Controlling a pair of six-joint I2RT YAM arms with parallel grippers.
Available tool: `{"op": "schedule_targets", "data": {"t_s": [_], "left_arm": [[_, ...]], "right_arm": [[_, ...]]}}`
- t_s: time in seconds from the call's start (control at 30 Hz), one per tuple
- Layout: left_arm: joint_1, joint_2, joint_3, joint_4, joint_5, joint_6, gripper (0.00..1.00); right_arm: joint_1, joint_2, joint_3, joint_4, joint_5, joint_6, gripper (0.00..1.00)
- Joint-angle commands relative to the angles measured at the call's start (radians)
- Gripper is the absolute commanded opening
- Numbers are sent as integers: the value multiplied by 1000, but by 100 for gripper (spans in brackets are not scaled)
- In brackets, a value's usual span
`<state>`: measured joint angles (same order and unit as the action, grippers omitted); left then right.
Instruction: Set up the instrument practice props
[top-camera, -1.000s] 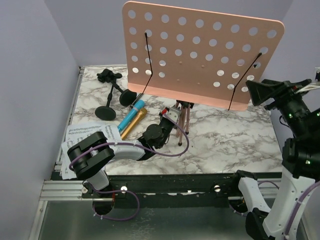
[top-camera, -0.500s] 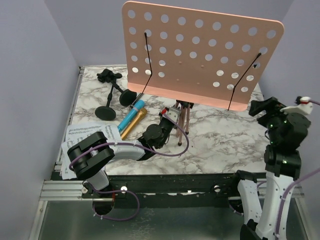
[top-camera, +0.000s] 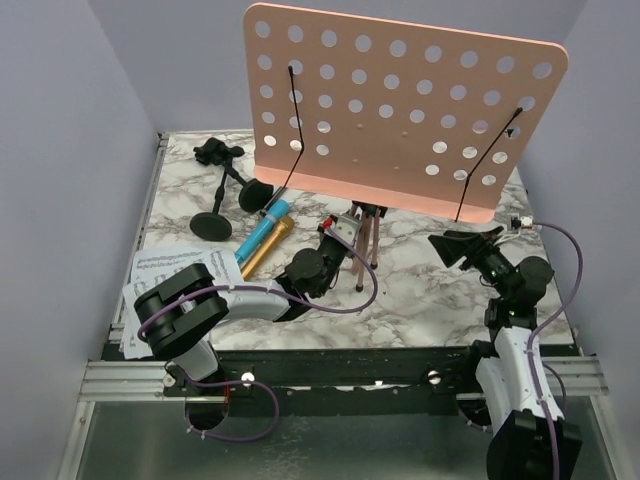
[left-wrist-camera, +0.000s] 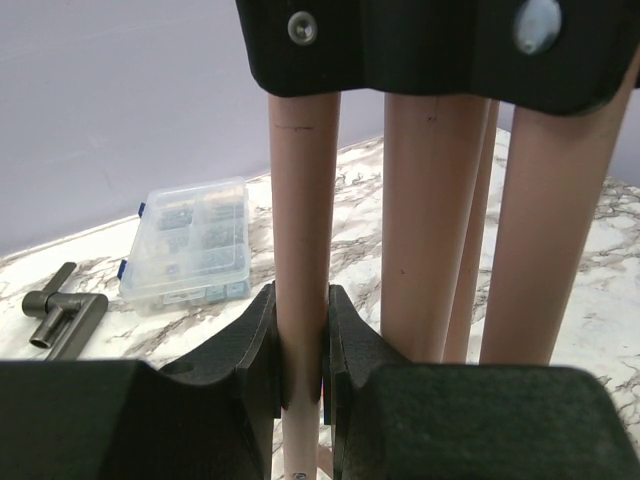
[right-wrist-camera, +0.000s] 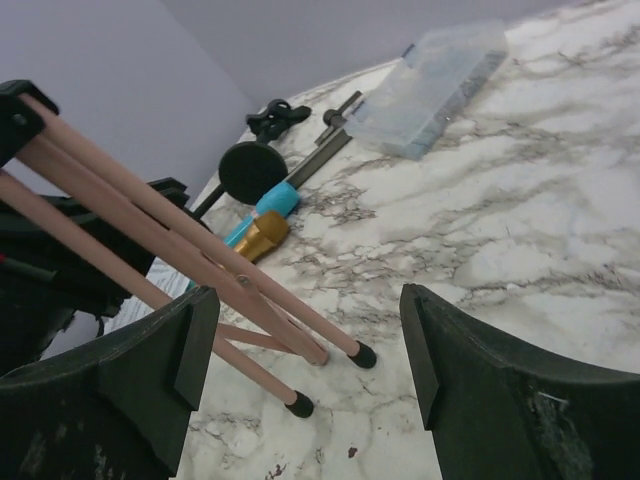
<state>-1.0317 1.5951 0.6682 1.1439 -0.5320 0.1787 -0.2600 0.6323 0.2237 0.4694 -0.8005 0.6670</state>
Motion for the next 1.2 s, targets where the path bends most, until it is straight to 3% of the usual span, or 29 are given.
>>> {"op": "schedule_targets", "data": {"t_s": [0.0, 0.17, 0.4, 0.6, 0.7, 0.87, 1.17], "left_arm": [[-8, 14, -26, -59, -20, -61, 0], [-8, 24, -29, -59, -29, -64, 0], [-8, 30, -25, -58, -27, -61, 0], [-8, 28, -25, -58, -27, -59, 0], [-8, 30, -24, -59, -23, -59, 0], [-8, 29, -25, -58, -15, -64, 0], [-8, 29, -23, -59, -9, -63, 0]], "right_arm": [[50, 82, -5, 386, -141, 11, 82], [225, 180, 45, 312, -14, -160, 81], [368, 334, 75, 423, 107, -225, 76], [375, 391, 106, 773, 77, 58, 78], [380, 415, 154, 881, 64, 113, 80], [403, 600, 285, 1092, -17, 218, 79], [537, 699, 443, 1034, 39, 133, 80]]}}
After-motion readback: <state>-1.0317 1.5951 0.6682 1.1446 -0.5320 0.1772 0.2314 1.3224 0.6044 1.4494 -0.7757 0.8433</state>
